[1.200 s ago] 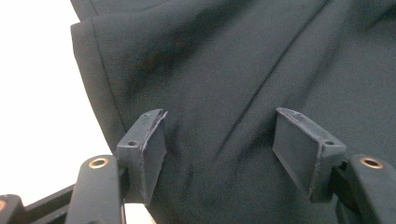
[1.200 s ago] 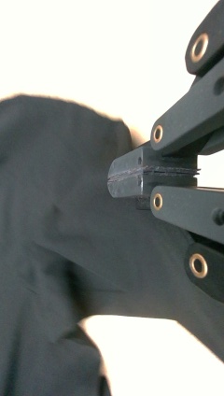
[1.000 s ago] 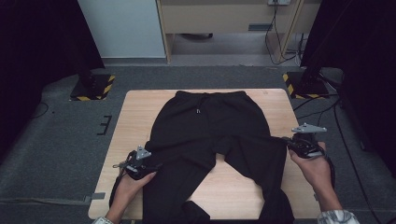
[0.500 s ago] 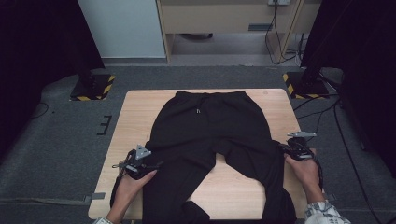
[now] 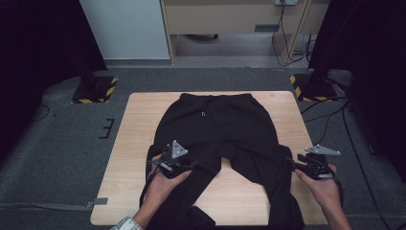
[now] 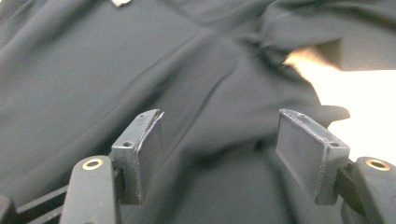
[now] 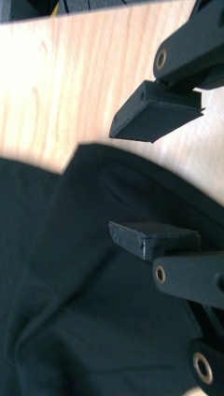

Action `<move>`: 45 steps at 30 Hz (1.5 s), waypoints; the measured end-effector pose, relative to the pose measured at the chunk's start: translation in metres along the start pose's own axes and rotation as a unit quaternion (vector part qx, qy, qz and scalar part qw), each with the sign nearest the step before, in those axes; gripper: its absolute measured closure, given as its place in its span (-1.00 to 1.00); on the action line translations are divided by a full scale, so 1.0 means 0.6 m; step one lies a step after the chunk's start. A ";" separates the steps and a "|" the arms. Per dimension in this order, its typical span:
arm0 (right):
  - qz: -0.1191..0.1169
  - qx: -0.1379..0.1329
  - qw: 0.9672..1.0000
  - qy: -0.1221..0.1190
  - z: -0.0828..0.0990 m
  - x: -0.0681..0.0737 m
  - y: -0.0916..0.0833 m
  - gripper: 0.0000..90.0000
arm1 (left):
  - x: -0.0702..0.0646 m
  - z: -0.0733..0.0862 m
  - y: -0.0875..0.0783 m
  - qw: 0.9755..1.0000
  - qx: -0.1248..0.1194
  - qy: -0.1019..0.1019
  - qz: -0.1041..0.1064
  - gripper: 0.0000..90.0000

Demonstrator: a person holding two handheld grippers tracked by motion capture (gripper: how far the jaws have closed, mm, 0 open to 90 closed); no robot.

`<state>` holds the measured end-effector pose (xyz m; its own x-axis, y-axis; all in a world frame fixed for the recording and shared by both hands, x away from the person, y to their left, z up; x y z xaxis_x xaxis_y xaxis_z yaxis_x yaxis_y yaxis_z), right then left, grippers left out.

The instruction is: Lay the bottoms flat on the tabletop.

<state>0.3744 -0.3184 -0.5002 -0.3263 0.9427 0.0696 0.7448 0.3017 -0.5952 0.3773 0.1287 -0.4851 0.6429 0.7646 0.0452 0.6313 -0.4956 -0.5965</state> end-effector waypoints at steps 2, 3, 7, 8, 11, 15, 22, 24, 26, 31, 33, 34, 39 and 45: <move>-0.007 0.002 1.000 -0.006 0.007 0.013 -0.002 0.07 | -0.019 -0.016 0.023 1.000 -0.003 0.003 0.012 -0.33; -0.011 0.000 1.000 -0.004 0.011 0.020 -0.003 0.08 | -0.027 -0.022 0.033 1.000 -0.003 0.002 0.019 -0.33; -0.023 -0.002 1.000 -0.012 0.036 0.046 -0.004 0.08 | -0.059 -0.042 0.072 0.999 0.002 0.012 0.036 -0.33; -0.026 0.000 1.000 -0.013 0.040 0.050 -0.003 0.07 | -0.065 -0.045 0.078 0.999 0.004 0.012 0.040 -0.33; -0.028 0.014 0.999 -0.024 0.051 0.060 -0.004 0.04 | -0.087 -0.057 0.095 0.998 -0.006 0.005 0.055 -0.32; -0.031 0.015 0.999 -0.010 0.056 0.060 -0.003 0.01 | -0.114 -0.063 0.112 0.997 -0.005 -0.009 0.077 -0.28; -0.042 0.025 0.999 -0.014 0.061 0.068 0.009 0.09 | -0.144 -0.068 0.151 0.997 0.011 0.000 0.079 -0.25; -0.041 0.025 0.999 -0.019 0.062 0.071 0.011 0.12 | -0.152 -0.065 0.164 0.997 0.031 0.009 0.075 -0.19; -0.040 0.025 0.999 -0.022 0.063 0.073 0.011 0.13 | -0.158 -0.061 0.172 0.997 0.039 0.015 0.069 -0.14; -0.055 0.033 0.998 -0.025 0.065 0.082 0.015 0.23 | -0.161 -0.054 0.193 0.997 0.042 0.007 0.061 -0.09; -0.061 0.036 0.997 -0.032 0.065 0.085 0.014 0.45 | -0.162 -0.054 0.197 0.998 0.032 0.007 0.055 -0.05; -0.065 0.037 0.997 -0.035 0.064 0.087 0.014 0.53 | -0.163 -0.054 0.199 0.998 0.028 0.008 0.054 0.00; -0.070 0.034 0.996 -0.043 0.065 0.088 0.015 0.91 | -0.169 -0.057 0.203 0.998 0.018 0.008 0.063 0.65; -0.075 0.018 0.996 -0.039 0.056 0.084 0.003 0.98 | -0.166 -0.062 0.179 0.998 0.014 0.034 0.058 0.98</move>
<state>0.3397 -0.2754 -0.5249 -0.4768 0.8735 0.0982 0.6635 0.4309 -0.6116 0.3974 -0.0159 -0.5239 0.7391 0.6730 0.0283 0.5398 -0.5666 -0.6225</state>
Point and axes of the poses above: each handheld gripper's, and its own axes: y roughly forward along the jaws, z roughly out of its underside, x roughly to its left, the point moved 1 cm from there along y, roughly forward along the jaws, and after that the axes turned 5 degrees about -x, right-handed, at the moved point
